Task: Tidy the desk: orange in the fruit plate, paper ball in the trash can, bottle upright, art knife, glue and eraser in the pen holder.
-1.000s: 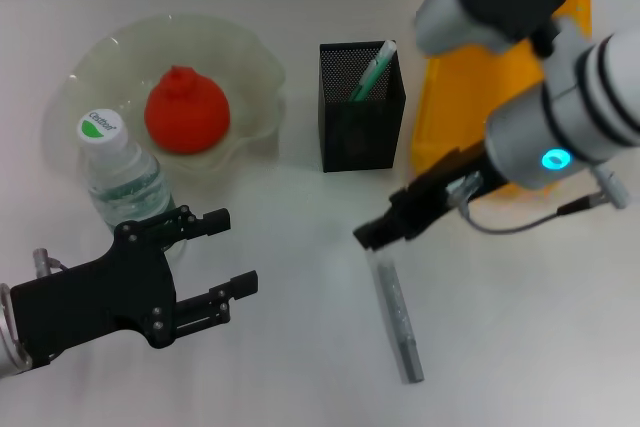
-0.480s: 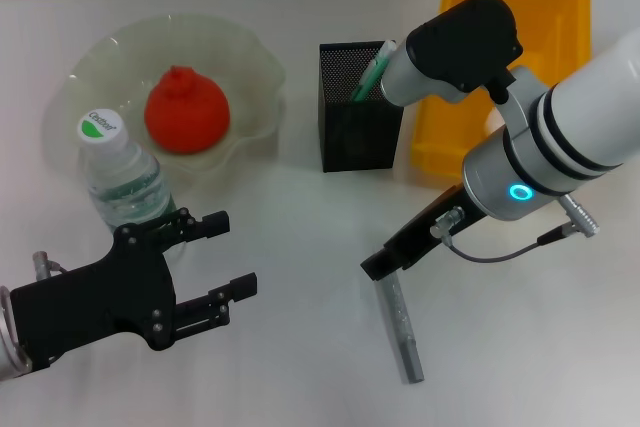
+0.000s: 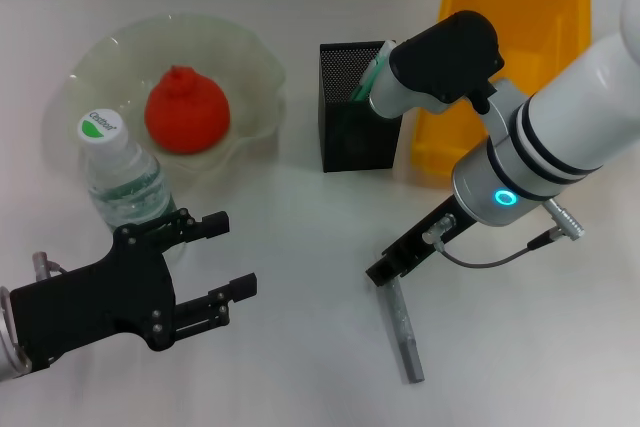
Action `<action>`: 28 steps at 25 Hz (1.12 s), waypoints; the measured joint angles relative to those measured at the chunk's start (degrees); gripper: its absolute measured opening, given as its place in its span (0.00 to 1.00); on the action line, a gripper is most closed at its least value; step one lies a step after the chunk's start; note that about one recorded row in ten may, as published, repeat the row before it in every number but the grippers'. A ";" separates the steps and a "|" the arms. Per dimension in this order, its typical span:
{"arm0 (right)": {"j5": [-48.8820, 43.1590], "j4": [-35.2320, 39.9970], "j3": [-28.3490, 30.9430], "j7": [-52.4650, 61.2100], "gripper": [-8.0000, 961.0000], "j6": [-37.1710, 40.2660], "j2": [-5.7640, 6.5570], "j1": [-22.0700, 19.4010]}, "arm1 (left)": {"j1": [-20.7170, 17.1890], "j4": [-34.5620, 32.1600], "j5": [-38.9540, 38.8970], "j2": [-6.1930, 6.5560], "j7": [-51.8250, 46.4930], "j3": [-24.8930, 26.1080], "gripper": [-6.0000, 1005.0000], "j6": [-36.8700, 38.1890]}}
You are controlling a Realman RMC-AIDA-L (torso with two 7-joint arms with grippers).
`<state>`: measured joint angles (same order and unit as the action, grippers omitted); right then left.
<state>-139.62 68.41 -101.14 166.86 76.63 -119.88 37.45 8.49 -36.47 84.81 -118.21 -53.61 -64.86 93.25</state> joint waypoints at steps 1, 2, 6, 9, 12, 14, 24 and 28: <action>0.01 -0.32 0.00 0.01 0.59 -0.05 0.00 0.16 | 0.00 0.00 0.00 0.00 0.00 0.00 0.69 0.00; 0.01 -0.54 -0.01 0.01 0.57 -0.10 0.00 0.27 | -0.02 0.00 0.00 0.00 0.02 0.00 0.69 0.00; 0.07 -0.77 -0.03 0.01 0.49 -0.16 0.00 0.32 | -0.09 0.00 0.00 0.00 0.06 0.00 0.69 0.00; 0.12 -0.88 -0.03 0.03 0.43 -0.14 0.00 0.36 | -0.22 0.00 0.00 0.00 0.13 0.00 0.69 0.00; 0.14 -1.14 -0.03 0.04 0.38 0.05 0.00 0.43 | -0.23 0.00 0.00 0.00 0.14 0.00 0.69 0.00; 0.14 -1.29 -0.01 0.04 0.34 0.25 0.00 0.46 | -0.23 0.00 0.00 0.00 0.16 0.00 0.69 0.00; -0.14 -1.29 -0.74 -0.49 0.21 0.89 0.12 0.87 | -0.16 0.00 0.00 0.00 0.13 0.00 0.69 0.00; -0.19 0.52 -0.46 -1.46 0.15 0.75 0.26 0.18 | -0.28 0.00 0.00 0.00 0.16 0.00 0.69 0.00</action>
<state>-139.81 68.93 -101.60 165.41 77.38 -119.62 37.63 8.21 -36.47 84.81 -118.21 -53.45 -64.86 93.25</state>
